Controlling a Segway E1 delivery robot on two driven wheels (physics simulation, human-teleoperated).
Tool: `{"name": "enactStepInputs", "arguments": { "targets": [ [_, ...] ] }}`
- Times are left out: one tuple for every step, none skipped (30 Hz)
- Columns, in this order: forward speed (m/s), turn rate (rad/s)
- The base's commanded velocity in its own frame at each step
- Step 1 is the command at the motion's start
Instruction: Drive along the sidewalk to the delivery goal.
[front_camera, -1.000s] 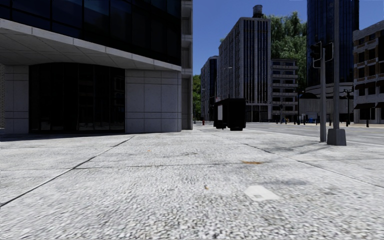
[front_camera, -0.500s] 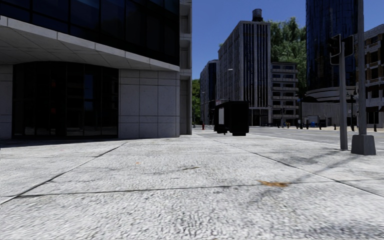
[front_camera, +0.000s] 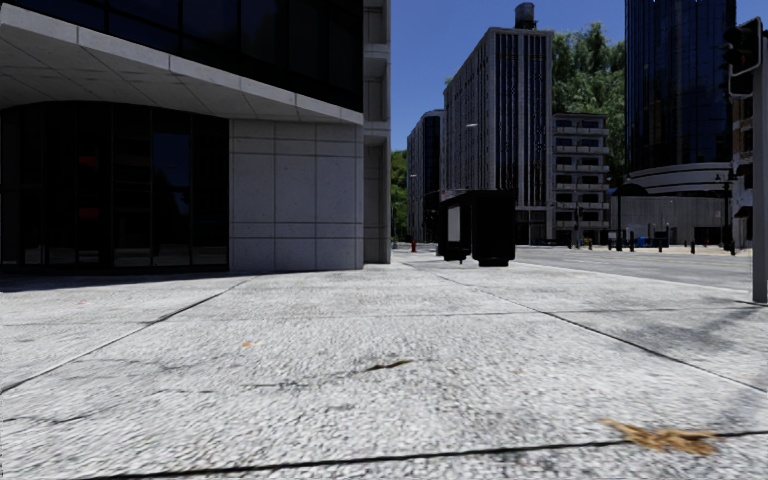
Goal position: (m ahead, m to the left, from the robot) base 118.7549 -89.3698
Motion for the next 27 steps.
{"name": "enactStepInputs", "arguments": {
  "targets": [
    [2.0, 0.0],
    [2.0, 0.0],
    [2.0, 0.0],
    [2.0, 0.0],
    [2.0, 0.0],
    [2.0, 0.0],
    [2.0, 0.0],
    [2.0, 0.0],
    [2.0, 0.0],
    [2.0, 0.0],
    [2.0, 0.0],
    [2.0, 0.0],
    [2.0, 0.0],
    [2.0, 0.0],
    [2.0, 0.0],
    [2.0, 0.0],
    [2.0, 0.0],
    [2.0, 0.0],
    [2.0, 0.0],
    [2.0, 0.0],
    [2.0, 0.0],
    [2.0, 0.0],
    [2.0, 0.0],
    [2.0, 0.0],
    [2.0, 0.0],
    [2.0, 0.0],
    [2.0, 0.0]
  ]
}}
